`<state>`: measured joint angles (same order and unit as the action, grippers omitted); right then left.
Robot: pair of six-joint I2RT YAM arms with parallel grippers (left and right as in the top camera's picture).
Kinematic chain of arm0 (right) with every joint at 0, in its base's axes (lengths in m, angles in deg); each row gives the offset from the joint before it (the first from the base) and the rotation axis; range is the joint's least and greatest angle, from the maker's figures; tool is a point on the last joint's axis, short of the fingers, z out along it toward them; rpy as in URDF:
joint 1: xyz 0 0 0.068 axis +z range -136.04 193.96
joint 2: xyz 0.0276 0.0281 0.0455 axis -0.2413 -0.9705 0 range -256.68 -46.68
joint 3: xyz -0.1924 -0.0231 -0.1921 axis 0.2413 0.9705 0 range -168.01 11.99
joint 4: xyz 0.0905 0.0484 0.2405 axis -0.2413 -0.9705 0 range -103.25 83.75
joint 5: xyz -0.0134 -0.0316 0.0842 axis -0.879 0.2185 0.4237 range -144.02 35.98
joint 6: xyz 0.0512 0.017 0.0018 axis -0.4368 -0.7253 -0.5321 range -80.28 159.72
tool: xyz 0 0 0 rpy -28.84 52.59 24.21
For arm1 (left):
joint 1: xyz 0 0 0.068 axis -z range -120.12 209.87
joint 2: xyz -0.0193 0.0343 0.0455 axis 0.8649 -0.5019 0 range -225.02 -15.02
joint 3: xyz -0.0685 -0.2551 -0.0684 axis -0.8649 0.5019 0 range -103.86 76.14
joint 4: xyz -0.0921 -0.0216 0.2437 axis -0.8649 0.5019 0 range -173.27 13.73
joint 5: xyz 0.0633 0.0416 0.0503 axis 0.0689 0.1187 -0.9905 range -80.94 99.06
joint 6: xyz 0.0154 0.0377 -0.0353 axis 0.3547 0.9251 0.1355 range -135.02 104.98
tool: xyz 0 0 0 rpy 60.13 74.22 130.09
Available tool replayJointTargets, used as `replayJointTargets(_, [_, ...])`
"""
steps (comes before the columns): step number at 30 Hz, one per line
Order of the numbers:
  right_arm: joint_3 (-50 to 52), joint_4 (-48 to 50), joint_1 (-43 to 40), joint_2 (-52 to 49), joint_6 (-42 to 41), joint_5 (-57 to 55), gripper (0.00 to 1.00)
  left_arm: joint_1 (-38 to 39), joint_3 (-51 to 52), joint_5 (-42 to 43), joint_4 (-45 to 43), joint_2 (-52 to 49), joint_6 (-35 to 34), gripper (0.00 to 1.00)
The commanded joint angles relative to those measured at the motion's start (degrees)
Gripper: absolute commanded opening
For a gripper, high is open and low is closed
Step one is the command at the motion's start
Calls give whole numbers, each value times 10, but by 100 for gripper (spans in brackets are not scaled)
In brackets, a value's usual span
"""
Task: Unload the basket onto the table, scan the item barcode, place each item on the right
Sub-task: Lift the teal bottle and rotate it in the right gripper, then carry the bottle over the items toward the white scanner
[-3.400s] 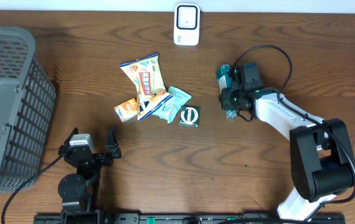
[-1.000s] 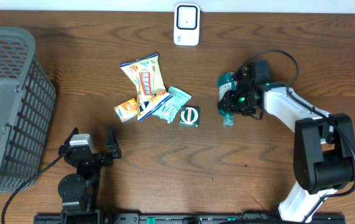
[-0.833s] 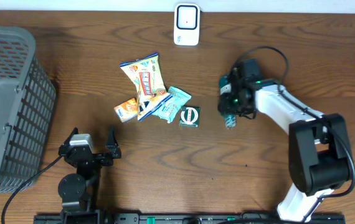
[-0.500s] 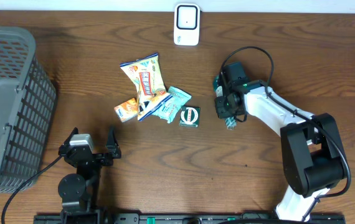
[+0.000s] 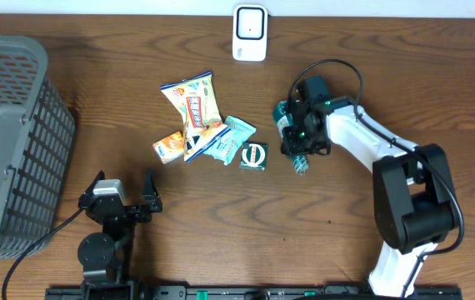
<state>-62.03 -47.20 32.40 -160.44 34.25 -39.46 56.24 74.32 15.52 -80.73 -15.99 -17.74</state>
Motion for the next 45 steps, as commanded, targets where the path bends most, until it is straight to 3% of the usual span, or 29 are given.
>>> replayJointTargets(1, [-38, -17, -17, -10, 39, 68, 1, 1, 16, 2, 9, 3, 7, 98])
replayJointTargets(7, [-76, -39, -30, -10, 47, 156, 1, 1, 16, 2, 9, 3, 7, 98])
replayJointTargets(25, [-81, -56, -71, -10, 246, 553, 1, 1, 16, 2, 9, 3, 7, 98])
replayJointTargets(31, [-81, -58, -73, -10, 248, 672, 1, 1, 16, 2, 9, 3, 7, 98])
replayJointTargets(45, [-81, -56, -76, -10, 248, 681, 2, 1, 16, 2, 9, 3, 7, 98])
